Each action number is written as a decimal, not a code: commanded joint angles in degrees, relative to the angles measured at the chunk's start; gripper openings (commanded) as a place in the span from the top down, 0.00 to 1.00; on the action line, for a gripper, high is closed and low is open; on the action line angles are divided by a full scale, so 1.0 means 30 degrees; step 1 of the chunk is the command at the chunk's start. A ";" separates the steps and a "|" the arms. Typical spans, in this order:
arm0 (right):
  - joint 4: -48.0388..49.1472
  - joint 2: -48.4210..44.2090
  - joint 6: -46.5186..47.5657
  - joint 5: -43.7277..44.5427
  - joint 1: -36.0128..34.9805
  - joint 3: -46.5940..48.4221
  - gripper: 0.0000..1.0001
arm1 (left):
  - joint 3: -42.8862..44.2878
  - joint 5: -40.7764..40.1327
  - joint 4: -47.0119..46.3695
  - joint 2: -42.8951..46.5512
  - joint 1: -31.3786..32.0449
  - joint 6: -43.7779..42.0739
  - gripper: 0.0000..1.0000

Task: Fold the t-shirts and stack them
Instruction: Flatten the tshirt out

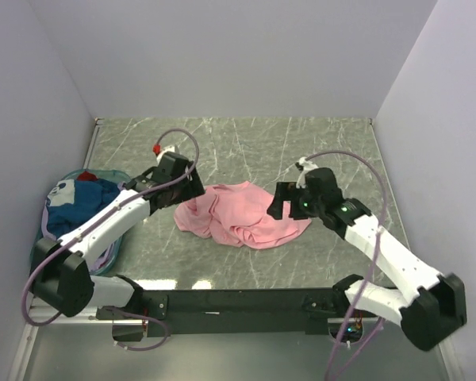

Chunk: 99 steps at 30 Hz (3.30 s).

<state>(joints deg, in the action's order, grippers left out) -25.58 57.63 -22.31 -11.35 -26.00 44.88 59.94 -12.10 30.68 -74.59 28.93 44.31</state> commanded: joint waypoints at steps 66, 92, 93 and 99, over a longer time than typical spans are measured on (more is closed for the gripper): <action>-0.1727 0.8387 0.1489 0.7387 -0.7211 0.4024 0.30 | -0.1349 0.1366 0.1961 -0.0275 -0.1732 0.1400 0.99; -0.1142 -0.2094 -0.2558 1.5009 -0.6890 0.1154 0.15 | 2.2836 0.1805 0.7496 -0.7212 0.4183 -0.0620 0.99; -0.0995 -0.2418 -0.2439 1.4861 -0.6861 0.1036 0.15 | 2.5490 0.1864 0.7731 -0.7798 0.4244 -0.0679 0.99; 0.0261 -0.3009 -0.0742 1.1094 -0.6861 0.0538 0.16 | 2.3135 -0.0878 0.4926 -0.5999 0.4041 -0.0535 1.00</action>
<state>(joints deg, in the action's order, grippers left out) -29.28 48.31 -26.98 28.29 -46.72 47.79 135.24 -8.12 49.87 -98.61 41.85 43.55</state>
